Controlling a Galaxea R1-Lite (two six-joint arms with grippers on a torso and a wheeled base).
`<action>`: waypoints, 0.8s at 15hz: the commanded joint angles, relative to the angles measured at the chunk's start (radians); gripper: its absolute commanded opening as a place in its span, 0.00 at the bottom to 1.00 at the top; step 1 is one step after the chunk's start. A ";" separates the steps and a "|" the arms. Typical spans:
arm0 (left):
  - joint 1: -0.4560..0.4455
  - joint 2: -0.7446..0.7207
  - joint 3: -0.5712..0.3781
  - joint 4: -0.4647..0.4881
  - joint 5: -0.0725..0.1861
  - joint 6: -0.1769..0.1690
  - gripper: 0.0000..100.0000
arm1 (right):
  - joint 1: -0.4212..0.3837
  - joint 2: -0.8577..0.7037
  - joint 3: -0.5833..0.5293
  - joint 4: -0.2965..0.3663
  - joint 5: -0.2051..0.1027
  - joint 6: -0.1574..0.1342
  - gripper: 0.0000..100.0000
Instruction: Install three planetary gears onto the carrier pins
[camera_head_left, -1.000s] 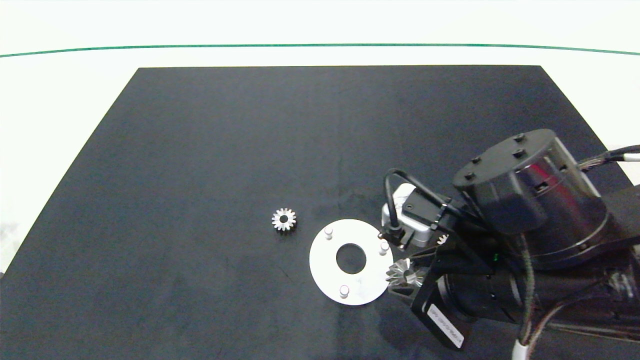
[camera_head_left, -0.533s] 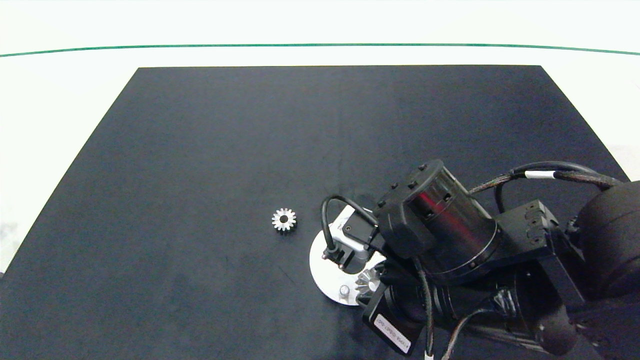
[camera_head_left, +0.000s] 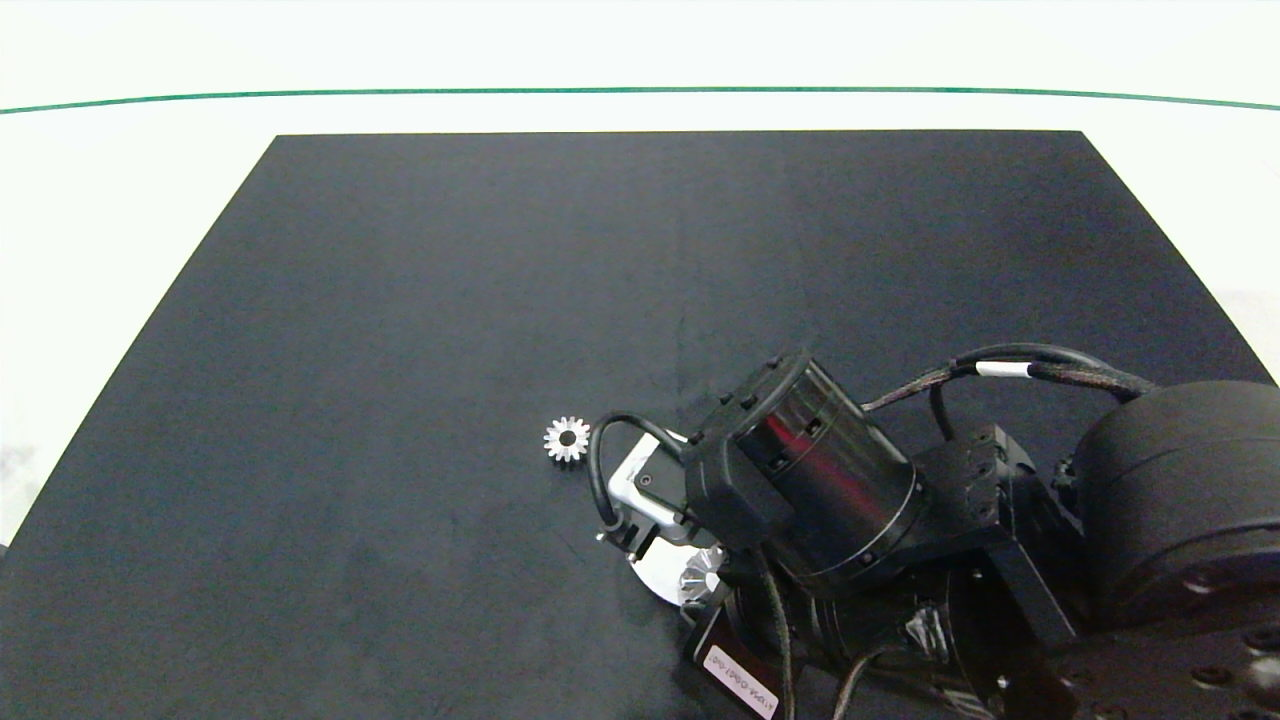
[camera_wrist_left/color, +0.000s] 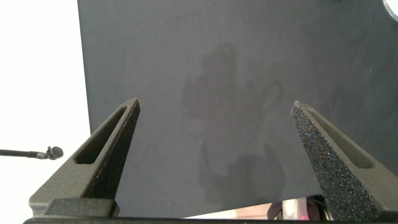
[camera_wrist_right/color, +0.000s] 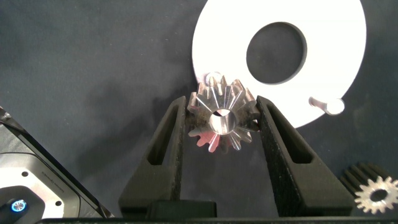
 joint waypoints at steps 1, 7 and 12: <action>0.000 0.010 0.000 0.002 0.000 0.001 1.00 | 0.000 0.018 -0.008 0.001 0.000 0.000 0.16; 0.000 0.010 0.000 -0.004 -0.002 -0.002 1.00 | -0.003 0.043 -0.017 0.001 -0.002 0.003 0.16; 0.000 0.008 0.000 -0.012 0.000 -0.002 1.00 | -0.009 0.050 -0.039 0.001 0.000 0.003 0.16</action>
